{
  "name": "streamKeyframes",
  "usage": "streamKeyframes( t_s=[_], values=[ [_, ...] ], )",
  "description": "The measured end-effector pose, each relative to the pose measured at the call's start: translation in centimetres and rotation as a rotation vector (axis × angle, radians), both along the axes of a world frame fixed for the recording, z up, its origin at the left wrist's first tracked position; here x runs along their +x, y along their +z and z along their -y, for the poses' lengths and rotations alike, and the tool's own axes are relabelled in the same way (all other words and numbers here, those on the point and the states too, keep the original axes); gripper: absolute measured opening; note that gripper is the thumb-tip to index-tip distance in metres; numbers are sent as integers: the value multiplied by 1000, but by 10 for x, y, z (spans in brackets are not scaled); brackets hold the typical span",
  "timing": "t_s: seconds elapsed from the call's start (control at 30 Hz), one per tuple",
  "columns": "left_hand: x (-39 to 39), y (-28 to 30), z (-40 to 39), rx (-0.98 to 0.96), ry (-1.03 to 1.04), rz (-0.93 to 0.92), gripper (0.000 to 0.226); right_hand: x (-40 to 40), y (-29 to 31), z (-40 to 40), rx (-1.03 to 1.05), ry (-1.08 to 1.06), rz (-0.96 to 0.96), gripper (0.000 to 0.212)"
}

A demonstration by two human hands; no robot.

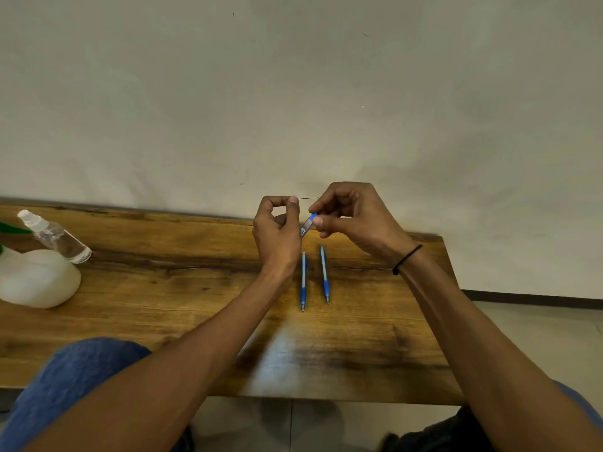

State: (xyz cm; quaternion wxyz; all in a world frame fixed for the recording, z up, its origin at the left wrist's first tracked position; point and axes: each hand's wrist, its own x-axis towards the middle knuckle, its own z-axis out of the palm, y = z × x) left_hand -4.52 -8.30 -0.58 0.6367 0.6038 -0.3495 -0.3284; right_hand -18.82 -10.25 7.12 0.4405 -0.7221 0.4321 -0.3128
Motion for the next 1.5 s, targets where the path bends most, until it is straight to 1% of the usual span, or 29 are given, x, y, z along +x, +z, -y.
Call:
streamKeyframes(
  t_s=[0.17,0.37,0.57,0.7,0.87,0.93,1.0,1.1,1.23,1.33,1.4,1.5],
  values=[
    [-1,-1,1,1,16,50,5,-5,4,1,-5,47,-67,13],
    [1,-2,-1,-25,-39,109,11,-7,7,4,-13,98,-184,11],
    [2,0,-3,14,-30,98,12,1,0,0,-51,99,-208,11],
    [2,4,-1,48,-27,-23,12,3,-5,-2,-63,69,-80,12],
    [-5,6,4,161,-56,-271,13,4,-17,-10,-78,-44,79,25],
    [-5,5,5,181,-61,-303,14,5,-19,-11,-97,-80,113,28],
    [-2,2,6,188,-47,-299,15,4,-20,-8,-134,-87,108,24],
    [2,1,8,202,-21,-306,15,-4,-20,-2,-183,-134,25,18],
    [8,2,11,206,2,-346,12,-20,-33,6,-277,-265,-276,13],
    [8,3,11,195,-20,-356,8,-31,-52,7,-254,-313,-483,9],
    [7,2,9,194,-38,-352,8,-34,-64,5,-229,-331,-588,9],
    [6,1,8,187,-59,-324,8,-31,-80,3,-190,-365,-653,10]
  ],
)
